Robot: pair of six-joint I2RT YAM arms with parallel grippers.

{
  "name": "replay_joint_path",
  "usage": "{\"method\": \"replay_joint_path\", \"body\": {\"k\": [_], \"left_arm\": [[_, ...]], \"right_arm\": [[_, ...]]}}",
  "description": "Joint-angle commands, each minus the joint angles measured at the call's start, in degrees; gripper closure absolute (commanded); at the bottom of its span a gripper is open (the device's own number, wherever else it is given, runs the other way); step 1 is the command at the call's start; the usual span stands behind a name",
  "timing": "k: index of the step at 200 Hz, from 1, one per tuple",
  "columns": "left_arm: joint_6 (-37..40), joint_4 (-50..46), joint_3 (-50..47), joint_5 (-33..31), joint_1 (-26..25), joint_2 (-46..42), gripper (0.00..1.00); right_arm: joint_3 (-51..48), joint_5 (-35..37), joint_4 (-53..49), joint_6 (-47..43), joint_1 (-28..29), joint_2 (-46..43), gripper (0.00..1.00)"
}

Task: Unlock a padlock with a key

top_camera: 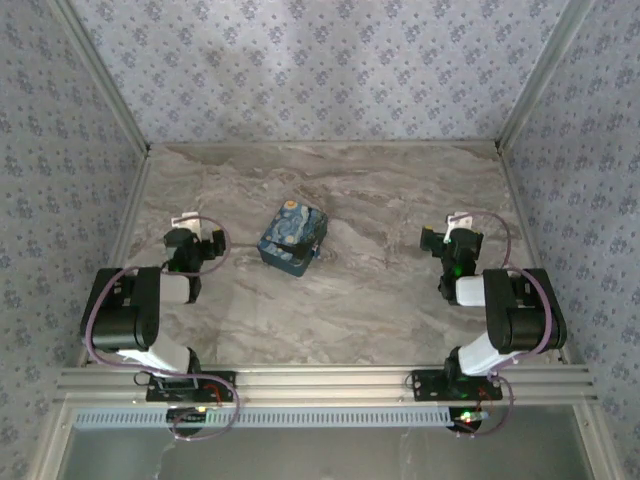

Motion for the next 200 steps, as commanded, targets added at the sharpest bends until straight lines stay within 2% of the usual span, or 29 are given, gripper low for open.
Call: {"method": "replay_joint_path", "body": {"k": [1, 123, 135, 155, 179, 187, 200], "left_arm": [[0.40, 0.55, 1.42, 1.01, 0.34, -0.68, 0.02], [0.38, 0.77, 1.31, 1.07, 0.33, -0.76, 0.02], [0.04, -0.68, 1.46, -1.72, -0.36, -2.97, 0.02], [-0.44, -11.94, 5.37, -5.81, -1.09, -8.27, 0.02], [-1.92, -20.69, 7.58, -7.73, -3.04, -13.52, 0.02], [-5.31, -22.90, 7.83, -7.97, -3.37, -15.76, 0.02], [-15.74, -26.26, 8.14, -6.74, -3.11, -19.46, 0.02]], "right_arm": [[1.06, -2.57, -0.03, -1.04, -0.65, -0.23, 0.00], [1.13, -2.54, -0.02, -0.96, -0.80, -0.39, 0.00], [2.85, 0.02, -5.49, -1.01, -0.07, -3.07, 0.00], [9.88, 1.83, -22.39, -0.87, 1.35, -8.65, 0.00], [11.80, 1.70, -26.11, 1.53, 3.88, -13.15, 0.00], [12.63, 0.16, -27.58, 4.62, 3.88, -14.56, 0.00], [15.43, -4.23, -31.81, 12.48, 3.27, -15.74, 0.00]]}}
